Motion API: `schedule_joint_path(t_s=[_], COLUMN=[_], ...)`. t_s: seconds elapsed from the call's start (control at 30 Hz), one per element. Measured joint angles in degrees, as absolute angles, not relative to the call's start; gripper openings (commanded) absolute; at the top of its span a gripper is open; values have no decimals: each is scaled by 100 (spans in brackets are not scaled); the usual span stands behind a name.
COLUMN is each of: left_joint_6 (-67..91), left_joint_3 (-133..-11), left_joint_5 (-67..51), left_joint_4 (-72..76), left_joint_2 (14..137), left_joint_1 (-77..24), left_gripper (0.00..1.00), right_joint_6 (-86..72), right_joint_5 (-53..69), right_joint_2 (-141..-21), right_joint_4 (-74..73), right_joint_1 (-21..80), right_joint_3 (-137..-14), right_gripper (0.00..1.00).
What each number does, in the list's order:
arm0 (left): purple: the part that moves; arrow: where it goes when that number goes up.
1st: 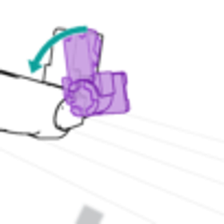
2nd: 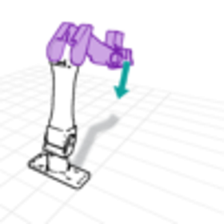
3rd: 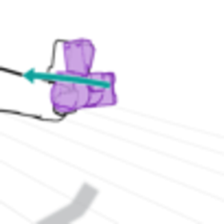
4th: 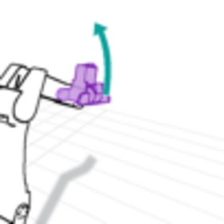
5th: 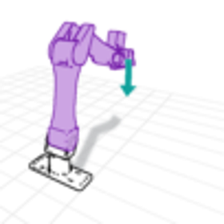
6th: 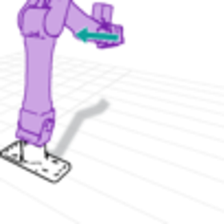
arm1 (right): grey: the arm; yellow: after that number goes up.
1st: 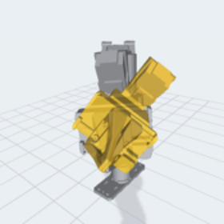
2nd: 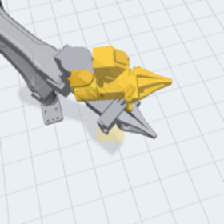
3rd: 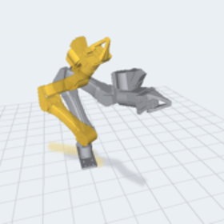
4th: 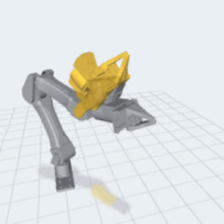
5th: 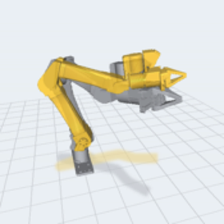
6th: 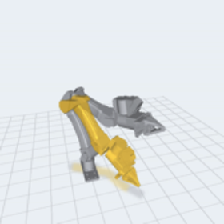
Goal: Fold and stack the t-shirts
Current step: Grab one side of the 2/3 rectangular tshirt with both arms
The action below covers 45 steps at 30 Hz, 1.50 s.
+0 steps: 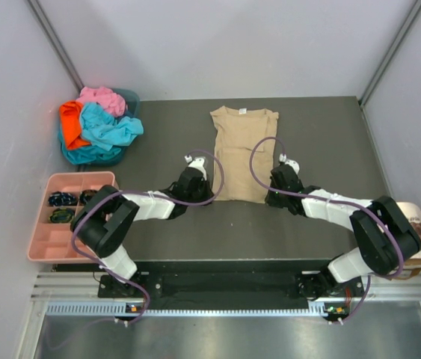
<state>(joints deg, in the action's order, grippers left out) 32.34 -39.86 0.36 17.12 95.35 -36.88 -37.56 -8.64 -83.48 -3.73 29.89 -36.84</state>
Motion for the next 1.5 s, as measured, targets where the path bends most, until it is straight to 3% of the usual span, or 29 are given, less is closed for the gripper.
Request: schedule_joint_path(t_s=[0.5, 1.2, 1.5], left_joint_6=[2939, 3124, 3201], left_joint_3=[-3894, -3385, -3406], left_joint_5=[482, 207, 84], left_joint_4=[773, 731, 331], left_joint_2=[8501, 8407, 7699], left_joint_1=[-3747, -3804, -3852], left_gripper=[0, 0, 0], right_joint_6=[-3870, -3900, -3601], right_joint_5=[-1400, -1474, -1114], right_joint_2=[-8117, -7996, -7155], right_joint_4=[-976, -1372, -2016], right_joint_1=[3011, 3037, 3033], right_joint_3=[-3695, -3769, -4136], right_gripper=[0, 0, 0])
